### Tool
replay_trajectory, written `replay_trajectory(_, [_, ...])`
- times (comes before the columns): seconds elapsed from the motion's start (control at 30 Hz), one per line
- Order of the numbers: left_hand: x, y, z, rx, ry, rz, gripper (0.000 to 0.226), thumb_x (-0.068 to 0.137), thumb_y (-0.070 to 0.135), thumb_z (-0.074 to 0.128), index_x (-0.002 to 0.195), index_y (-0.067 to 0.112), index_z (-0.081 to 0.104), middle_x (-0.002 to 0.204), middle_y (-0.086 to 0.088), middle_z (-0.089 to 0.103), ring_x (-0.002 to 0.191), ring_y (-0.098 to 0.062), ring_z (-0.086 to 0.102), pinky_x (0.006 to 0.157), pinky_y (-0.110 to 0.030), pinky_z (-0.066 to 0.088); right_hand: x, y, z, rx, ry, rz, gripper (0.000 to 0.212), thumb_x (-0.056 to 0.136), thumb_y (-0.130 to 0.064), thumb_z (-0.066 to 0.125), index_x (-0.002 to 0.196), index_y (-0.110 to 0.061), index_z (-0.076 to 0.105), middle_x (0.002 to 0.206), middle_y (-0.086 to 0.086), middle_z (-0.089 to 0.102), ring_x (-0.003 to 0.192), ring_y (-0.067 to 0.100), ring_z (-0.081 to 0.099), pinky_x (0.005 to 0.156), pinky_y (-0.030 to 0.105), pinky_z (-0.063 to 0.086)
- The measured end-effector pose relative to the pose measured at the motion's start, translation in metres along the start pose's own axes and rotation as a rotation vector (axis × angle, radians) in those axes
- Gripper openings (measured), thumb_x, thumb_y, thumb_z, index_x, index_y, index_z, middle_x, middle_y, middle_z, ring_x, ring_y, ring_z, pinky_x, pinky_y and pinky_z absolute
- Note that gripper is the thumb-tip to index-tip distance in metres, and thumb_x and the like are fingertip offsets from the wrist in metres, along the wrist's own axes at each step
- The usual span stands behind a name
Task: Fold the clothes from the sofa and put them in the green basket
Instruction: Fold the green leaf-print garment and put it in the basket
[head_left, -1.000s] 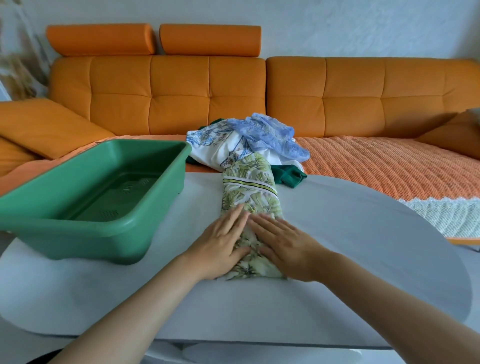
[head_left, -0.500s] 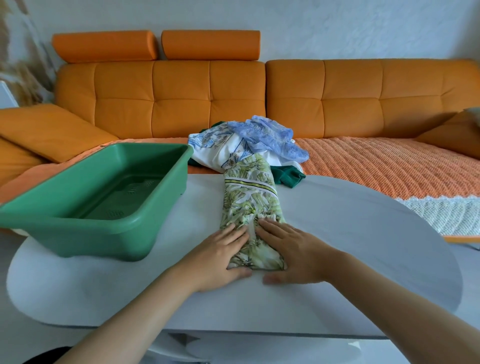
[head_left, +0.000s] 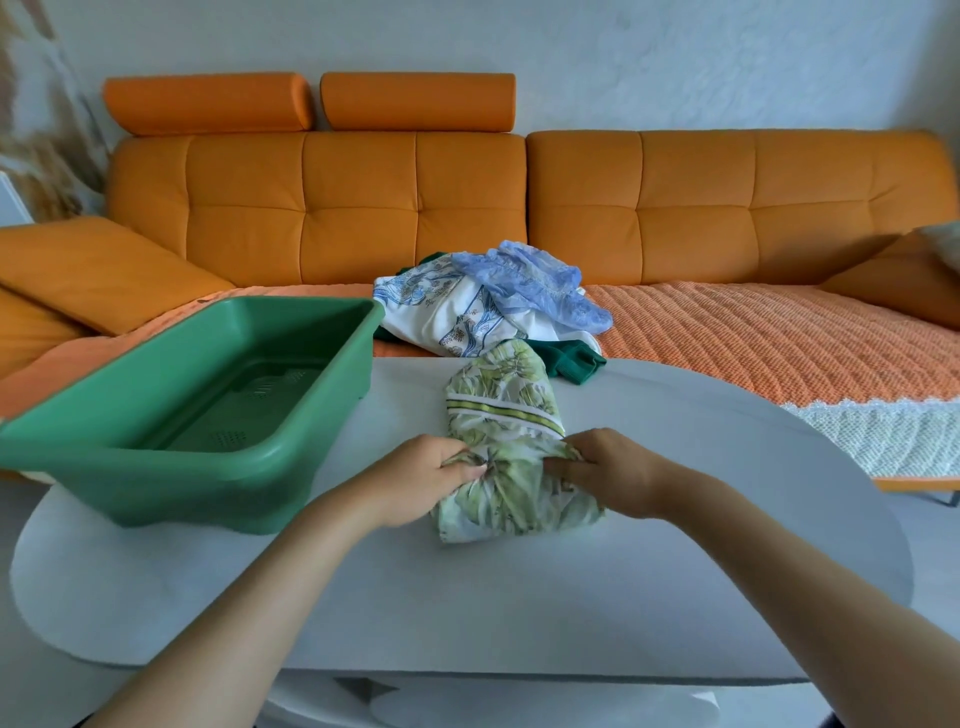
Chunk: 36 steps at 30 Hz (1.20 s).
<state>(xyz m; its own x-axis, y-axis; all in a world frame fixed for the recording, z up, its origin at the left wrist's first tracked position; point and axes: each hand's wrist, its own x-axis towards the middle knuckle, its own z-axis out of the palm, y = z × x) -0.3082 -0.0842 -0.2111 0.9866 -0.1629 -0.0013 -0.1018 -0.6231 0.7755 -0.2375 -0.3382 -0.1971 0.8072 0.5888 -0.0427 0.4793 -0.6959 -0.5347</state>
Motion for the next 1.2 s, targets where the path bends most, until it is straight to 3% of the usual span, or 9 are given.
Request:
replay_trajectory(0.2, [0.014,0.003,-0.007,0.363,0.217,-0.088,0.023,0.089,0.033,0.071,0.111,0.035,0.065,0.097,0.022,0.064,0.092,-0.003,0.062,0.076,-0.021,0.048,0.02,0.007,0.015,0.01,0.164,0.134,0.024,0.092,-0.042,0.065,0.086,-0.02,0.067,0.081,-0.004,0.064,0.076,0.015,0.059,0.061,0.024,0.045])
replay_trajectory(0.33, [0.013,0.027,0.006,0.501,0.532,0.319,0.036,0.092,-0.001,0.049,0.116,0.016,0.069,0.116,0.003,0.065,0.107,-0.016,0.059,0.091,-0.032,0.05,0.028,0.004,0.016,-0.174,0.293,0.176,0.019,0.089,-0.051,0.062,0.097,-0.033,0.065,0.087,-0.014,0.062,0.082,0.014,0.057,0.059,0.027,0.041])
replay_trajectory(0.43, [0.013,0.036,0.041,0.661,0.397,0.509,0.033,0.093,0.011,0.048,0.117,0.013,0.07,0.118,-0.001,0.068,0.107,-0.022,0.061,0.094,-0.038,0.05,0.029,-0.003,0.016,-0.52,0.408,0.091,0.026,0.091,-0.031,0.058,0.116,-0.031,0.062,0.109,-0.006,0.064,0.1,0.022,0.059,0.073,0.033,0.044])
replay_trajectory(0.57, [0.021,0.011,0.064,0.813,0.195,0.235,0.051,0.107,0.036,0.027,0.153,0.014,0.036,0.159,-0.004,0.035,0.147,-0.019,0.027,0.121,-0.035,0.017,0.018,-0.013,0.031,-0.523,0.583,-0.316,0.035,0.085,-0.012,0.058,0.119,-0.013,0.068,0.122,0.006,0.064,0.109,0.032,0.06,0.092,0.043,0.049])
replay_trajectory(0.7, [0.03,-0.009,0.058,0.636,0.159,0.353,0.051,0.107,0.029,0.034,0.154,0.011,0.033,0.159,-0.007,0.034,0.147,-0.018,0.027,0.122,-0.03,0.016,0.012,0.004,0.054,-0.398,0.195,-0.339,0.057,0.108,-0.037,0.028,0.158,-0.012,0.022,0.165,0.003,0.019,0.153,0.014,0.013,0.125,0.032,0.01])
replay_trajectory(0.9, [0.031,-0.044,0.045,0.715,0.059,0.084,0.059,0.107,0.044,0.015,0.16,0.021,0.0,0.167,0.007,-0.007,0.151,-0.005,-0.012,0.123,-0.031,-0.003,0.015,0.039,0.042,-0.435,-0.005,-0.147,0.059,0.107,-0.045,0.013,0.159,-0.025,-0.007,0.166,-0.011,-0.011,0.149,0.001,-0.015,0.123,0.029,-0.008])
replay_trajectory(1.0, [0.024,-0.032,0.039,0.78,0.261,0.211,0.058,0.104,0.035,0.047,0.155,0.012,0.032,0.162,-0.005,0.026,0.15,-0.022,0.02,0.121,-0.041,0.021,0.013,0.041,0.041,-0.429,0.049,-0.142,0.063,0.106,-0.048,0.021,0.16,-0.024,-0.001,0.167,-0.008,-0.007,0.152,0.007,-0.009,0.124,0.034,-0.002])
replay_trajectory(1.1, [0.015,-0.011,0.035,0.701,0.379,0.527,0.041,0.091,0.009,0.065,0.132,0.012,0.063,0.134,-0.001,0.061,0.122,-0.021,0.055,0.1,-0.039,0.048,0.005,0.033,0.036,-0.282,0.292,-0.227,0.05,0.099,-0.034,0.057,0.143,-0.013,0.045,0.156,0.006,0.035,0.143,0.026,0.034,0.116,0.041,0.029])
replay_trajectory(1.2, [0.005,0.0,0.044,0.653,0.225,0.443,0.057,0.097,0.046,0.045,0.145,0.016,0.052,0.149,0.003,0.05,0.136,-0.014,0.044,0.115,-0.031,0.035,-0.002,0.019,0.027,-0.322,0.446,-0.424,0.014,0.083,-0.015,0.072,0.094,-0.013,0.064,0.109,0.005,0.061,0.097,0.03,0.059,0.084,0.042,0.05])
